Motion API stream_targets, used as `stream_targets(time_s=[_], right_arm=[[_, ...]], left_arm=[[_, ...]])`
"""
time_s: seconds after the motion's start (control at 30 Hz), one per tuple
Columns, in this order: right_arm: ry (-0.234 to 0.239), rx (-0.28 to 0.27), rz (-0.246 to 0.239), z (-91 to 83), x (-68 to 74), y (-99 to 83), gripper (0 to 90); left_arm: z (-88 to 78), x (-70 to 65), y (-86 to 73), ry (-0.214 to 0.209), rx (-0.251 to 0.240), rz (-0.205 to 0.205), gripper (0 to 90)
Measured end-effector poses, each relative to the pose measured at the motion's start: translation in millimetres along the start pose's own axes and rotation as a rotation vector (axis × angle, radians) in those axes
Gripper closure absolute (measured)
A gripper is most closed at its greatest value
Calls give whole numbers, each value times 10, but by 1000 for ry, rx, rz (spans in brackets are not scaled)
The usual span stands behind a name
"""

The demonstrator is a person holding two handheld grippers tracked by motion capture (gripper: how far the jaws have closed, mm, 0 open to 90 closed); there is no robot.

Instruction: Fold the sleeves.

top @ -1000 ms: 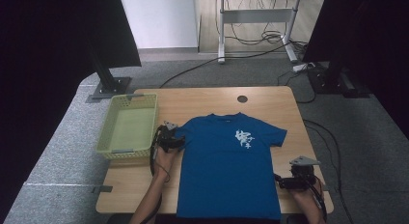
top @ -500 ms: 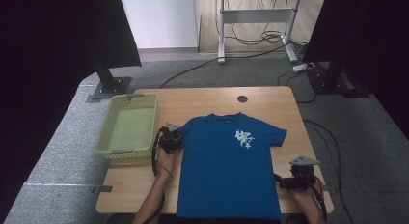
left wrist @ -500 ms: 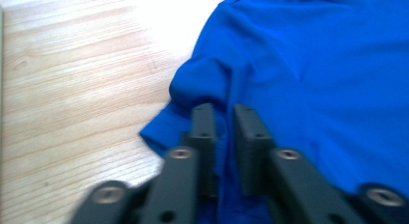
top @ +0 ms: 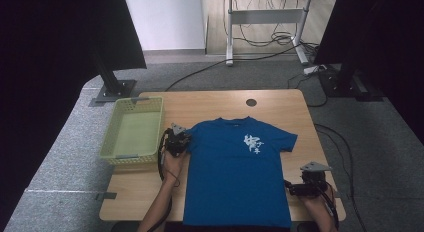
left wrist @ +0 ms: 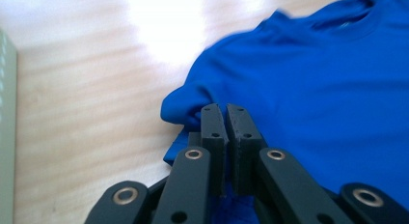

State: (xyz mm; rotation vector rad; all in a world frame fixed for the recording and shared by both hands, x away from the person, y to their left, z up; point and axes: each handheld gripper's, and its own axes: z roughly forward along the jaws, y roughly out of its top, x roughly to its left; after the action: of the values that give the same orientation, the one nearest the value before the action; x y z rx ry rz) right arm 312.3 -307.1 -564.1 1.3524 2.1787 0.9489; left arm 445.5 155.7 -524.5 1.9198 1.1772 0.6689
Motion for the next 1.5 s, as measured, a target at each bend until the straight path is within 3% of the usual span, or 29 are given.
stream_targets(time_s=[0.03,0.07,0.17,0.3,0.33,0.4,0.43,0.63,0.67,0.7,0.9,0.93,0.97,1.03,1.07,1.2,1.23,1.27,1.33,1.37,1.4,1.47,1.5], right_arm=[[0,0,0,0,0,0,24],[0,0,0,0,0,0,24],[0,0,0,0,0,0,24],[0,0,0,0,0,0,24],[0,0,0,0,0,0,24],[0,0,0,0,0,0,24],[0,0,0,0,0,0,24],[0,0,0,0,0,0,24],[0,0,0,0,0,0,24],[0,0,0,0,0,0,24],[0,0,0,0,0,0,24],[0,0,0,0,0,0,24],[0,0,0,0,0,0,24],[0,0,0,0,0,0,24],[0,0,0,0,0,0,25],[0,0,0,0,0,0,25],[0,0,0,0,0,0,25],[0,0,0,0,0,0,25],[0,0,0,0,0,0,25],[0,0,0,0,0,0,24],[0,0,0,0,0,0,24],[0,0,0,0,0,0,24],[0,0,0,0,0,0,24]], left_arm=[[0,0,0,0,0,0,864],[3,-183,47,-12,-18,75,864],[56,-345,43,-32,-11,135,856],[56,-345,43,-32,-11,135,853],[207,-528,-24,-70,47,179,853],[237,-544,-41,-74,60,182,822],[285,-556,-74,-83,78,177,822],[284,-519,-75,-104,81,150,740],[211,-469,-26,-114,59,122,740],[184,-452,-6,-118,47,112,681],[110,-401,71,-101,18,97,605],[99,-339,107,-90,8,63,605],[99,-339,107,-90,8,63,559],[99,-339,107,-90,8,63,559],[156,-257,92,-68,39,24,513],[178,-237,80,-70,48,14,491],[272,-190,14,-77,90,-20,491],[301,-181,-8,-78,105,-25,473],[301,-181,-8,-78,105,-25,496],[331,-152,-68,-107,110,-62,496],[331,-152,-68,-107,110,-62,654],[319,-166,-42,-112,122,-48,654],[319,-166,-42,-112,122,-48,779]])
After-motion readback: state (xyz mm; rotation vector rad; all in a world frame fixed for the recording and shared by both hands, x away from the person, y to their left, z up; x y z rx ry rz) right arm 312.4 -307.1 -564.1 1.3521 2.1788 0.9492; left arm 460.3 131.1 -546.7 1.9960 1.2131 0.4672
